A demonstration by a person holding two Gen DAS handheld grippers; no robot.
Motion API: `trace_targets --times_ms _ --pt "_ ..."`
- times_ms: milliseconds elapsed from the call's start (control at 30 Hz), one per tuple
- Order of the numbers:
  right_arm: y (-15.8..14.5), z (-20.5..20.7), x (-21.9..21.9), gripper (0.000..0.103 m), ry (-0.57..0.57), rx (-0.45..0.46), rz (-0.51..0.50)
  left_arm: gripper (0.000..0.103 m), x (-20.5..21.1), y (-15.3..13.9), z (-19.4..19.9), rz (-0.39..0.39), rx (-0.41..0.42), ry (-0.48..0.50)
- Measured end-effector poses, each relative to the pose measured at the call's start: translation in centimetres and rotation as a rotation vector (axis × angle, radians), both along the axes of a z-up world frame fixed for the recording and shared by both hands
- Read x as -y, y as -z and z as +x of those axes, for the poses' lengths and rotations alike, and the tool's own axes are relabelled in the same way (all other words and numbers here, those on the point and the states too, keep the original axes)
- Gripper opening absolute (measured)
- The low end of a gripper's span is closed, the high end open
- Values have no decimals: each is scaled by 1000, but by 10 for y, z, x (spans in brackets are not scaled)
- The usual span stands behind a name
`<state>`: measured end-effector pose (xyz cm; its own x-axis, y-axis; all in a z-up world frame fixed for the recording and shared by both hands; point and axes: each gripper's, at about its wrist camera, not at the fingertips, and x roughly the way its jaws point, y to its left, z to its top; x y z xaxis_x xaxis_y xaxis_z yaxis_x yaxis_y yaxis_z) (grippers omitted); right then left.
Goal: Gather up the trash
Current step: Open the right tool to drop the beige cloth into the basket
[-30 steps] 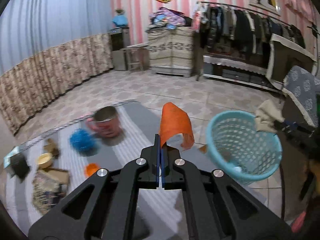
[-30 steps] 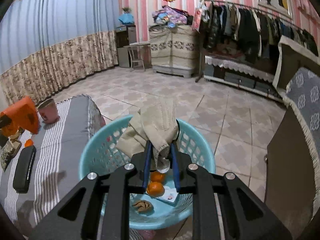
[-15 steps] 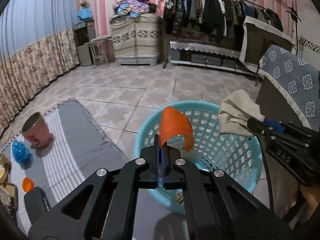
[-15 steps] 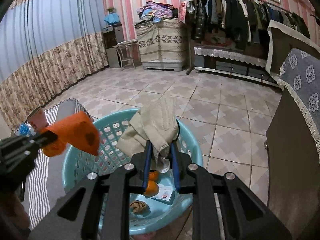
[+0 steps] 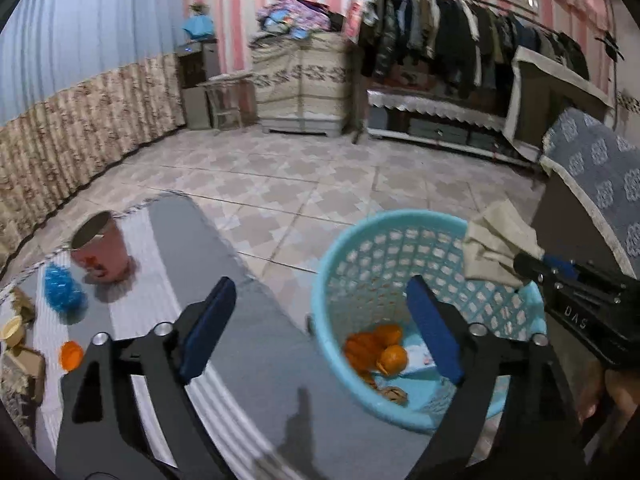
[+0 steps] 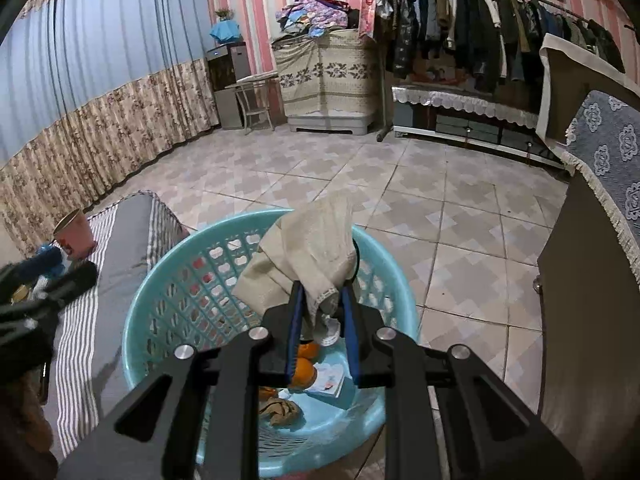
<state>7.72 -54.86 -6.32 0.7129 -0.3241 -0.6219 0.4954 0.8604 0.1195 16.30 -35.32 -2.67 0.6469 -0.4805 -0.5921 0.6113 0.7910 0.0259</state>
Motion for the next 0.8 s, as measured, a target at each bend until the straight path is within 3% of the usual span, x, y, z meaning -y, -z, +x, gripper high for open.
trace_targets --times_ms 167,233,267,300,500,567,800 --pt "2 10 -8 23 -37 7 -2 94 -36 -16 1 -36 35 -79" --pt "2 13 -12 38 -45 14 -17 96 -49 -21 2 -42 51 -106" --pt "2 14 -14 58 -41 21 -21 97 -58 -23 1 -39 66 -130" --pt "2 14 -16 67 -43 31 -24 97 -63 -25 1 -39 74 -141" --pt "2 15 -23 88 -25 17 -81 97 -110 -30 5 -43 75 -218" --pt "0 14 -29 93 -24 17 -100 97 -128 -29 7 -41 74 -254" --pt "-2 17 -53 93 -82 7 -142 97 -189 -26 10 -38 70 -356"
